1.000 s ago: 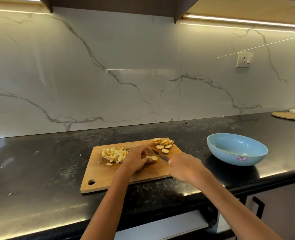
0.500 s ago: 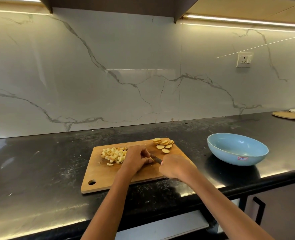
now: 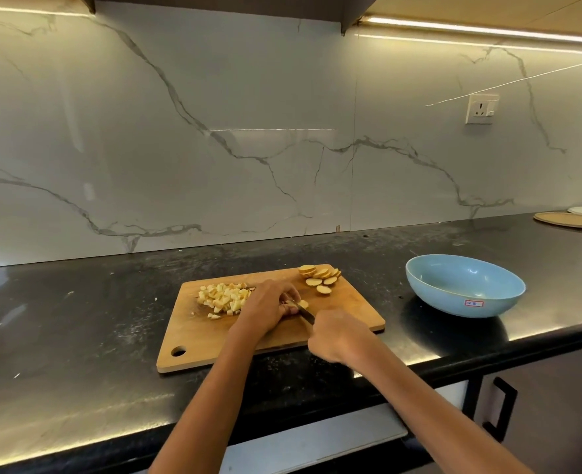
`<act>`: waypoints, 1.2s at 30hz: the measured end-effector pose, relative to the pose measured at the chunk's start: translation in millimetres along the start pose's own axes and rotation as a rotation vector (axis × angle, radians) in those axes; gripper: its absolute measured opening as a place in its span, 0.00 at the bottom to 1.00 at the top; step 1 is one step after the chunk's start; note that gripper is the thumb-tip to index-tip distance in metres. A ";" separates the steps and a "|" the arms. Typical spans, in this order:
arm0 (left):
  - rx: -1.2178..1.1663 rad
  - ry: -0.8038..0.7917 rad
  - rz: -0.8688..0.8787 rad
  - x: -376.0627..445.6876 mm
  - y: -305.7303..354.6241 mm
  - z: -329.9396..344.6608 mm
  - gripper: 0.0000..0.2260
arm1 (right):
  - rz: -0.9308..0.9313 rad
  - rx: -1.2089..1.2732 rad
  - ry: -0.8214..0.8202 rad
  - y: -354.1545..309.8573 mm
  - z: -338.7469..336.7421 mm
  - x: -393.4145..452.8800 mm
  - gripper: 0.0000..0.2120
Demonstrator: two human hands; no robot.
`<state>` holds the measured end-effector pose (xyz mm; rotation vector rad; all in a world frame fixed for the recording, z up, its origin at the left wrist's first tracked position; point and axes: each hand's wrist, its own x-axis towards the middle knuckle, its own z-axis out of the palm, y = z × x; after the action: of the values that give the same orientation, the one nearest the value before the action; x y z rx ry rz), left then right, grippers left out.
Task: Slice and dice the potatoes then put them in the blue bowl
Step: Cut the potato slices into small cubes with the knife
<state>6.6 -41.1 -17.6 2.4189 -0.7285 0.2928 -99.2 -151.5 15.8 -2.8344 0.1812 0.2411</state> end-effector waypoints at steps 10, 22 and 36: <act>-0.003 -0.009 -0.026 1.1 -0.7 0.1 0.09 | -0.055 -0.118 -0.033 21.8 -23.4 -25.2 0.10; -0.059 0.120 -0.078 -0.6 -4.1 -2.0 0.04 | -0.026 0.089 0.017 0.1 -20.8 -1.5 0.11; -0.095 0.129 -0.081 -0.4 -2.0 -2.8 0.05 | 0.011 0.052 -0.052 -12.5 -23.3 0.7 0.09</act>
<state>7.3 -38.0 -16.5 2.3094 -0.5728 0.3700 -93.3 -146.6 41.1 -2.7728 0.1897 0.3077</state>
